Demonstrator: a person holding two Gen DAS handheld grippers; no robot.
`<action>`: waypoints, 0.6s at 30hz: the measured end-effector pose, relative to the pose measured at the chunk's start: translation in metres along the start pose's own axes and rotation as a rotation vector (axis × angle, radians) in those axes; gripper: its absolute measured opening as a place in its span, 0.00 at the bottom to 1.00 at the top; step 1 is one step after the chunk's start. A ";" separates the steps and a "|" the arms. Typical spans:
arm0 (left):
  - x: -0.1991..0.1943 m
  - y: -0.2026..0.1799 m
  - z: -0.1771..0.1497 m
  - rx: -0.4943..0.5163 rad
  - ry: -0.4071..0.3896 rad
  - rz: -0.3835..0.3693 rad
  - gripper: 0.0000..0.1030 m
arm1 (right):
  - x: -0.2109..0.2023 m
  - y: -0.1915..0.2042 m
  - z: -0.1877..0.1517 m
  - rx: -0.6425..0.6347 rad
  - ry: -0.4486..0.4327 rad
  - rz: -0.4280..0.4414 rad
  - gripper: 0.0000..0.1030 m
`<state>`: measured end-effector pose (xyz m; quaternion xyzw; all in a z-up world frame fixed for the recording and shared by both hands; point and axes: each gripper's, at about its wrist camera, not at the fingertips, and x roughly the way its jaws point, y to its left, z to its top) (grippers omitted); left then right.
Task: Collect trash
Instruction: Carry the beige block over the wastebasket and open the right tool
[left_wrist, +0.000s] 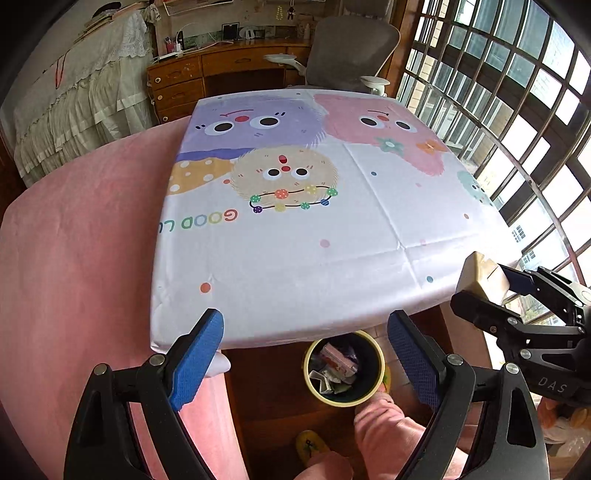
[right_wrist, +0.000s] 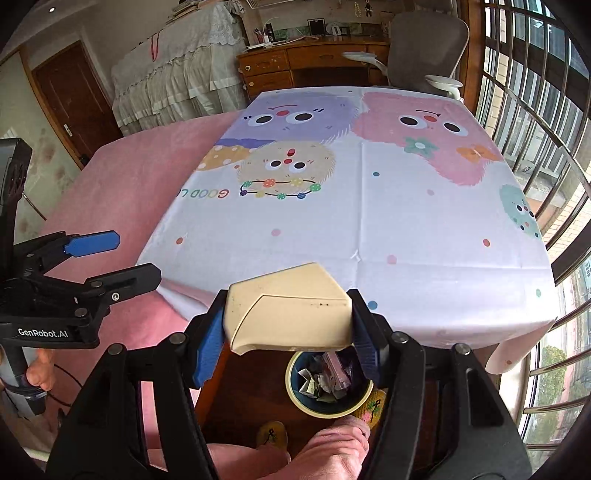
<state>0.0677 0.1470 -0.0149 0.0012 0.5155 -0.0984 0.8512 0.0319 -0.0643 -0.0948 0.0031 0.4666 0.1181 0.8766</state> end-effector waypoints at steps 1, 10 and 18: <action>0.000 -0.003 -0.007 0.003 0.007 -0.010 0.89 | -0.002 0.001 -0.008 0.010 0.013 -0.004 0.57; 0.027 -0.042 -0.057 0.061 0.106 -0.054 0.89 | 0.006 -0.015 -0.069 0.115 0.126 -0.043 0.57; 0.095 -0.059 -0.093 0.060 0.178 -0.014 0.89 | 0.064 -0.054 -0.123 0.204 0.233 -0.062 0.57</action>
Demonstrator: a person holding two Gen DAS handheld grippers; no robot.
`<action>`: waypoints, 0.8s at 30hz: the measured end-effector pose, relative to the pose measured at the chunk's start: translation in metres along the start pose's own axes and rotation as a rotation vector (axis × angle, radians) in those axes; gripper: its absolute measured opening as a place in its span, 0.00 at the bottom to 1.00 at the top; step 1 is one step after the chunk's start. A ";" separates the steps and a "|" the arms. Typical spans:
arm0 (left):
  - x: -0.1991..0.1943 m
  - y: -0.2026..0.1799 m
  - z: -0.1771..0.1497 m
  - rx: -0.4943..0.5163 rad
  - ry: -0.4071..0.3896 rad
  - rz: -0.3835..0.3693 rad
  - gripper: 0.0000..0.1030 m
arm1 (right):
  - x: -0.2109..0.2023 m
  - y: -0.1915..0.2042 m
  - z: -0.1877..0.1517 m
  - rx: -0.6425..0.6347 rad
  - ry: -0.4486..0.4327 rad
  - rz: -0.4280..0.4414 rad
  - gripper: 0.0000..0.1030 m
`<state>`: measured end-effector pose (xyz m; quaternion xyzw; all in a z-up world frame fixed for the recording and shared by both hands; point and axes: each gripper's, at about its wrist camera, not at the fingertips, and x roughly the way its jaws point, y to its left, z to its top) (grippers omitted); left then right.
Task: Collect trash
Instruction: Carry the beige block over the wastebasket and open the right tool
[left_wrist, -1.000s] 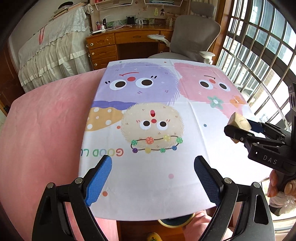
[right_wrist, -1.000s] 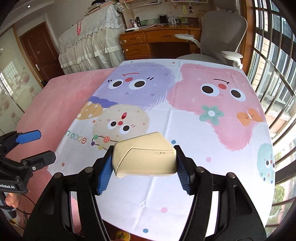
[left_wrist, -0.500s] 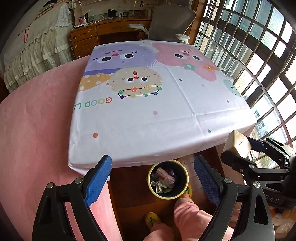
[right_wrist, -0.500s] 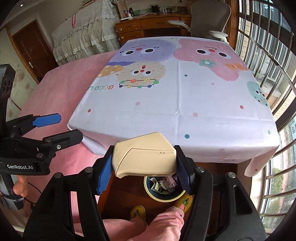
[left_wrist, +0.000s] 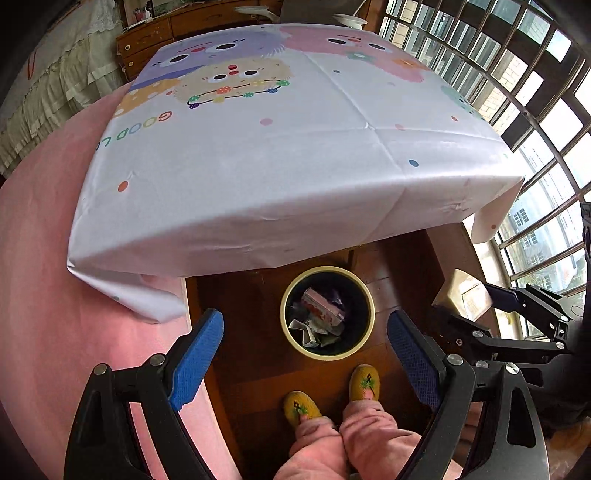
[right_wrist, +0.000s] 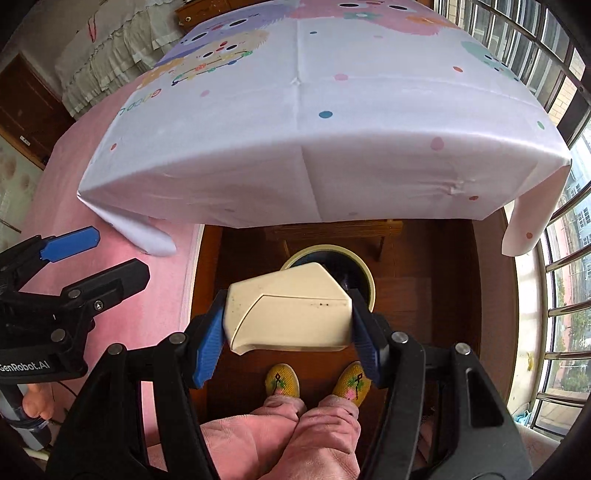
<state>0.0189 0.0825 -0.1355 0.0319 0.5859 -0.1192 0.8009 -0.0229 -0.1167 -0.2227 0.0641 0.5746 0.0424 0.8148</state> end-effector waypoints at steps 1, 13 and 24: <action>0.013 0.000 -0.004 -0.004 0.014 0.006 0.89 | 0.014 -0.007 -0.002 0.014 0.014 0.000 0.57; 0.170 0.020 -0.013 -0.120 0.078 0.062 0.89 | 0.181 -0.075 -0.028 0.165 0.128 0.057 0.58; 0.216 0.026 -0.025 -0.182 0.078 0.107 0.89 | 0.227 -0.091 -0.019 0.150 0.146 0.049 0.74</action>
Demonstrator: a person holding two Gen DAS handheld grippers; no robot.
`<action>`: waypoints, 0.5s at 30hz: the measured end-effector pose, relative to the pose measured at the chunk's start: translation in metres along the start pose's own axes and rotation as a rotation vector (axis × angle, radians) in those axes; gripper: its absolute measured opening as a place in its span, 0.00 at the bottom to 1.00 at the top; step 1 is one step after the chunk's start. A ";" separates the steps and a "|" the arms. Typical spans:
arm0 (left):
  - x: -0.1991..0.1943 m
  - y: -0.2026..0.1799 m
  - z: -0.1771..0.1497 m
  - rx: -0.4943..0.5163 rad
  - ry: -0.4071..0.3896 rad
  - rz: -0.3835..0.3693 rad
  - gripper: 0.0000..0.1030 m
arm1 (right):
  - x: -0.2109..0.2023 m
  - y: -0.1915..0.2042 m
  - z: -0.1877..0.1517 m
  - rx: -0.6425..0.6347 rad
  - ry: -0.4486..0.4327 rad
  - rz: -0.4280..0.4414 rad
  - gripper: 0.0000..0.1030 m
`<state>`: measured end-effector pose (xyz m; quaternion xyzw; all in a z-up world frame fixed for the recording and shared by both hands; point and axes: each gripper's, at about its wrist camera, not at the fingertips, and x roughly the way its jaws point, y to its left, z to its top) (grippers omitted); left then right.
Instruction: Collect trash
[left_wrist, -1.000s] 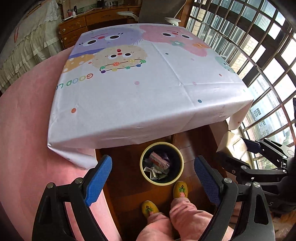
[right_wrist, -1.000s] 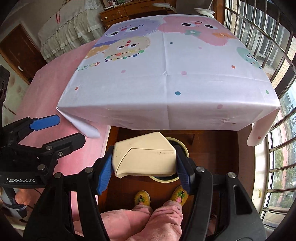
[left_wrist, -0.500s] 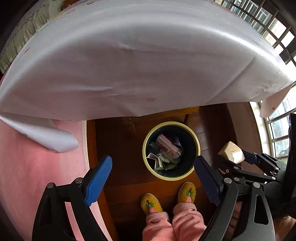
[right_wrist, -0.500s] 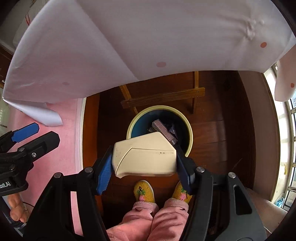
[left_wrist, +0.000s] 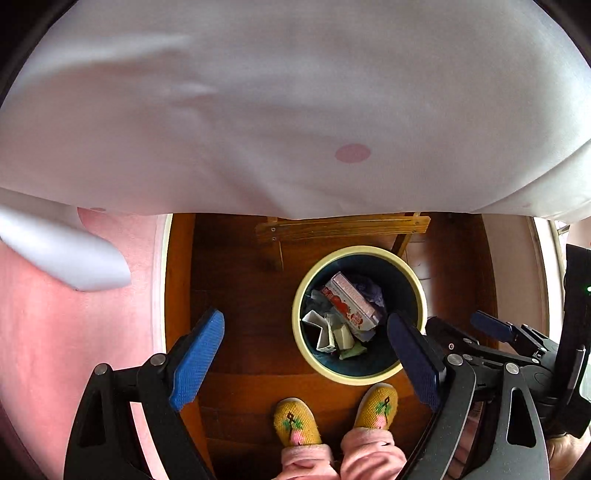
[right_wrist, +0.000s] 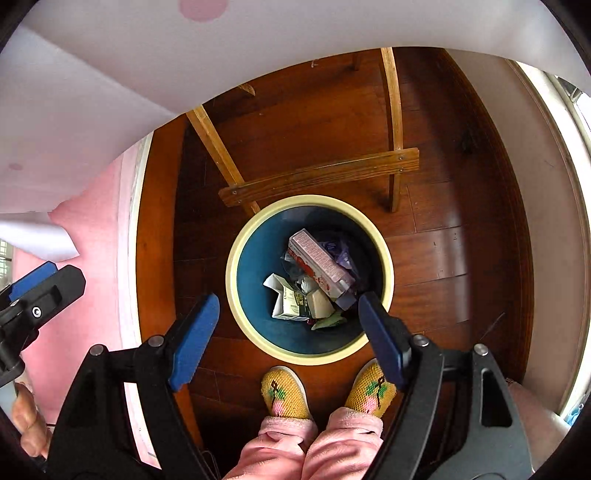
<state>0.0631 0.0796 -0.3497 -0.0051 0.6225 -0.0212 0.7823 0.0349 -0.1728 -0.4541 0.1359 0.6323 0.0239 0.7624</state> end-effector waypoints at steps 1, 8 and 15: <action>-0.001 -0.001 -0.002 0.000 -0.002 0.001 0.89 | -0.001 -0.002 0.000 0.002 -0.001 -0.001 0.74; -0.029 -0.011 -0.002 0.020 -0.036 0.002 0.89 | -0.034 -0.001 0.003 -0.002 -0.056 -0.005 0.74; -0.064 -0.022 0.006 0.036 -0.055 -0.009 0.89 | -0.083 0.008 0.007 0.018 -0.106 -0.009 0.74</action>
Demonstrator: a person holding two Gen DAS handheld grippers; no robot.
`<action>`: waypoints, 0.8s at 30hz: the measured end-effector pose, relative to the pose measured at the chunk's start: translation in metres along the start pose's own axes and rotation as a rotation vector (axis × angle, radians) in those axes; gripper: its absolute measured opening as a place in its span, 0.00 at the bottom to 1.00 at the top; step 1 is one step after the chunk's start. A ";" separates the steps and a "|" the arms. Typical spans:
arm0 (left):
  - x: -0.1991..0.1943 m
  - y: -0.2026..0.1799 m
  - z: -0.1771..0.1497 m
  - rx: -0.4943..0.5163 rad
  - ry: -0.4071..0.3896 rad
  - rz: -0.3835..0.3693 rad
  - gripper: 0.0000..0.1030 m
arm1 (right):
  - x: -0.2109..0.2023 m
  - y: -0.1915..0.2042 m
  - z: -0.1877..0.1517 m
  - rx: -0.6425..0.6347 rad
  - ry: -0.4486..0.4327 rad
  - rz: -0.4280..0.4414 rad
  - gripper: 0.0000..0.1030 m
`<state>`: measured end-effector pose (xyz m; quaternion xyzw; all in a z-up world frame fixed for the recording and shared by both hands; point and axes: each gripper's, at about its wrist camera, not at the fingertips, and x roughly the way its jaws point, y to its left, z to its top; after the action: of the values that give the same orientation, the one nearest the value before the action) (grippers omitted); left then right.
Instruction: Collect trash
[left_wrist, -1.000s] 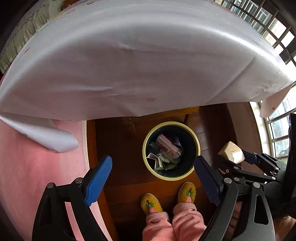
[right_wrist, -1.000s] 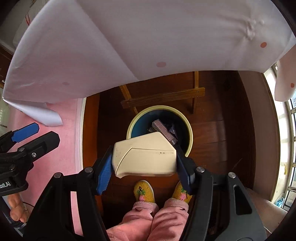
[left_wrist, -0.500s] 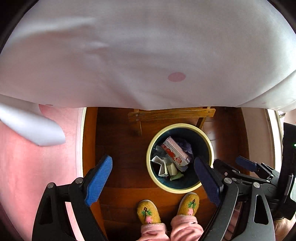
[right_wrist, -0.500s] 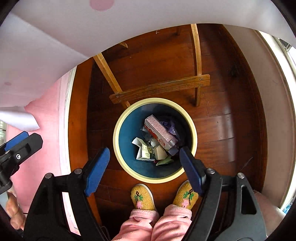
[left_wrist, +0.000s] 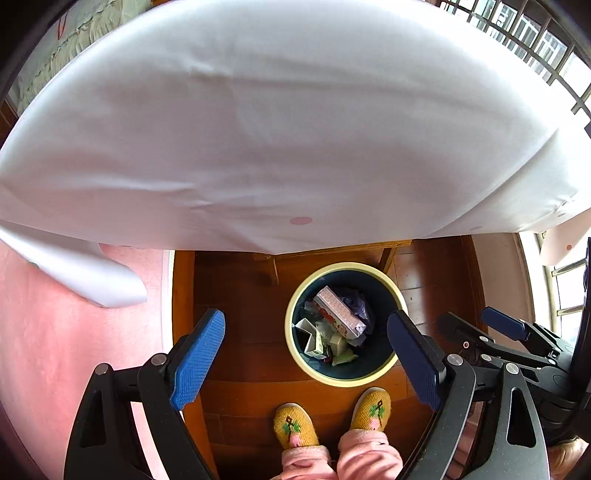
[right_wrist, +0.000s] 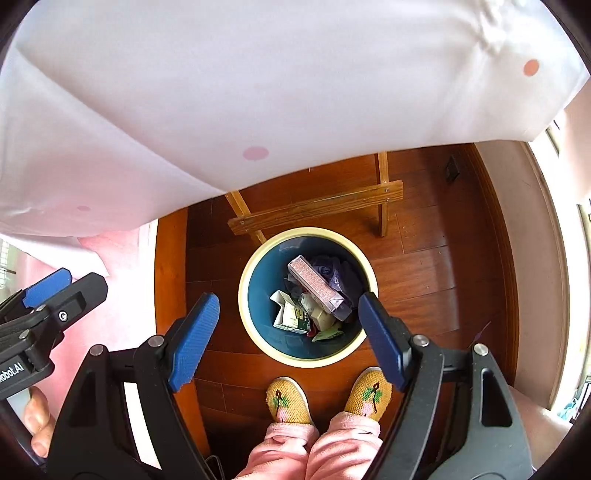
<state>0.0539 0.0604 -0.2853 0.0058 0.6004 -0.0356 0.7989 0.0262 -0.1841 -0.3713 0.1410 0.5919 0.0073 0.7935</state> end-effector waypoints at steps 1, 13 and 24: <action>-0.005 -0.001 0.001 0.001 -0.001 -0.001 0.89 | -0.008 0.001 0.002 0.005 -0.001 -0.003 0.74; -0.117 -0.006 0.026 0.030 -0.062 -0.027 0.89 | -0.124 0.029 0.025 0.034 -0.046 -0.012 0.74; -0.229 0.012 0.061 0.001 -0.123 0.006 0.88 | -0.248 0.067 0.053 -0.033 -0.160 -0.040 0.74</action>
<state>0.0498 0.0803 -0.0484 0.0057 0.5500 -0.0341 0.8344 0.0127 -0.1752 -0.1092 0.1163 0.5293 -0.0102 0.8404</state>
